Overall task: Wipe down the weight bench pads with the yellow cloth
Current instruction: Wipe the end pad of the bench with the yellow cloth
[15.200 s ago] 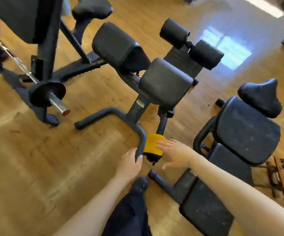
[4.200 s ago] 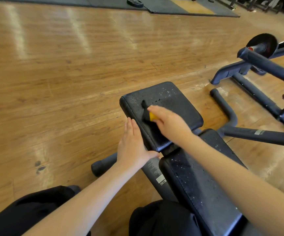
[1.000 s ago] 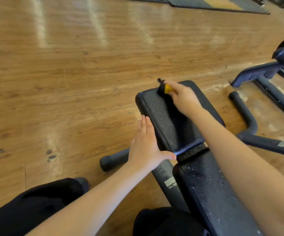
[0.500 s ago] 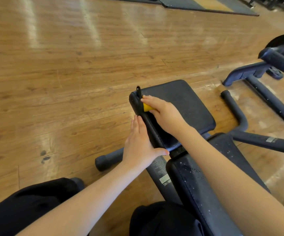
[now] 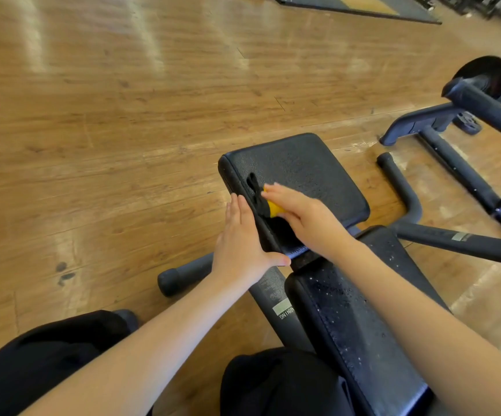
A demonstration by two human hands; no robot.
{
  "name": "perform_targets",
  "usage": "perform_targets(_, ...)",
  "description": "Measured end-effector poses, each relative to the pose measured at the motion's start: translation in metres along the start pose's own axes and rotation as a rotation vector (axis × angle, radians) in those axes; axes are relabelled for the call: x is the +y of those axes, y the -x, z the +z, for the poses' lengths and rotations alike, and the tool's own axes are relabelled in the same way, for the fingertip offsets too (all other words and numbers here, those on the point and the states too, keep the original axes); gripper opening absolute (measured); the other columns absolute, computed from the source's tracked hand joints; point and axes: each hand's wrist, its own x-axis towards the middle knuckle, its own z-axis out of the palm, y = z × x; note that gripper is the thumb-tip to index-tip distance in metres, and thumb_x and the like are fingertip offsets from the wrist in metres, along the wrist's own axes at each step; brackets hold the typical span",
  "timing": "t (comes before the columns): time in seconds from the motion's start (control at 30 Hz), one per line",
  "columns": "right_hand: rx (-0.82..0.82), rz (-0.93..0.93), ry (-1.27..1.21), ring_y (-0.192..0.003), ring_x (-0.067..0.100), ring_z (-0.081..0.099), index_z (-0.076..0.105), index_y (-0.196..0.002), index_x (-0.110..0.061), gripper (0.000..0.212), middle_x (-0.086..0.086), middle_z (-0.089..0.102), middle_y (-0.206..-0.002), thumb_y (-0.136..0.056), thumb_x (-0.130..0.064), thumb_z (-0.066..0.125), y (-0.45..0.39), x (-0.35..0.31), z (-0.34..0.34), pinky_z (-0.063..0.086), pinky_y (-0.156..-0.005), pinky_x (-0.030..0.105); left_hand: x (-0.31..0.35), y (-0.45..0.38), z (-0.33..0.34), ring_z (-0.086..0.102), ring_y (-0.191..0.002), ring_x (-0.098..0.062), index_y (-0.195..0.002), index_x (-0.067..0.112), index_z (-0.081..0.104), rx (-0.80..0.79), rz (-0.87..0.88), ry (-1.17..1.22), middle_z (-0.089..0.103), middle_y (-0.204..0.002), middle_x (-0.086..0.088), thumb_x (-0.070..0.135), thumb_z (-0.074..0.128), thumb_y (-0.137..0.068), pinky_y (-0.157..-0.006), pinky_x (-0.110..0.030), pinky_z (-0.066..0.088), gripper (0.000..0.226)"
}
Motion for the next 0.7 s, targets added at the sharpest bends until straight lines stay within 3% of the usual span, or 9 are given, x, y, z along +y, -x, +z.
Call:
perform_targets(0.13,0.089,0.064,0.02,-0.136,0.014,0.032,0.047,-0.132,-0.016,0.043,0.001,0.043,-0.143,-0.092,-0.001,0.045,-0.058,0.001,-0.003,0.022,-0.113,0.026,0.0,0.001,0.0,-0.015,-0.143,-0.015,-0.146,0.011,-0.019,-0.006,-0.006,-0.019,-0.022,-0.155,-0.003,0.051,0.078,-0.065,-0.117,-0.039,0.014,0.132)
perform_targets(0.33,0.127,0.252,0.025,-0.121,0.03,0.048,0.049,-0.13,-0.022,0.04,0.009,0.052,-0.134,-0.094,-0.007,0.04,-0.124,0.003,-0.011,0.039,-0.098,0.034,0.0,0.0,-0.002,-0.016,-0.143,-0.016,-0.146,0.01,-0.018,-0.017,-0.005,-0.044,-0.021,-0.156,-0.003,0.052,0.077,-0.065,-0.116,-0.037,0.013,0.132)
perform_targets(0.57,0.184,0.178,-0.039,-0.135,0.015,0.034,0.047,-0.133,-0.017,0.043,0.001,0.043,-0.143,-0.092,-0.002,0.045,-0.047,0.0,0.002,0.025,-0.112,0.026,0.0,0.0,-0.002,-0.015,-0.143,-0.016,-0.146,0.011,-0.018,-0.014,-0.015,-0.045,-0.021,-0.156,-0.003,0.054,0.077,-0.064,-0.117,-0.038,0.012,0.133)
perform_targets(0.7,0.178,0.158,-0.016,-0.131,0.002,0.029,0.047,-0.132,-0.019,0.047,-0.009,0.04,-0.14,-0.09,0.001,0.048,0.022,0.001,0.005,0.019,-0.111,0.018,0.0,0.001,-0.002,-0.016,-0.143,-0.016,-0.146,0.01,-0.019,-0.017,-0.008,-0.033,-0.021,-0.155,-0.003,0.053,0.077,-0.064,-0.117,-0.038,0.012,0.133)
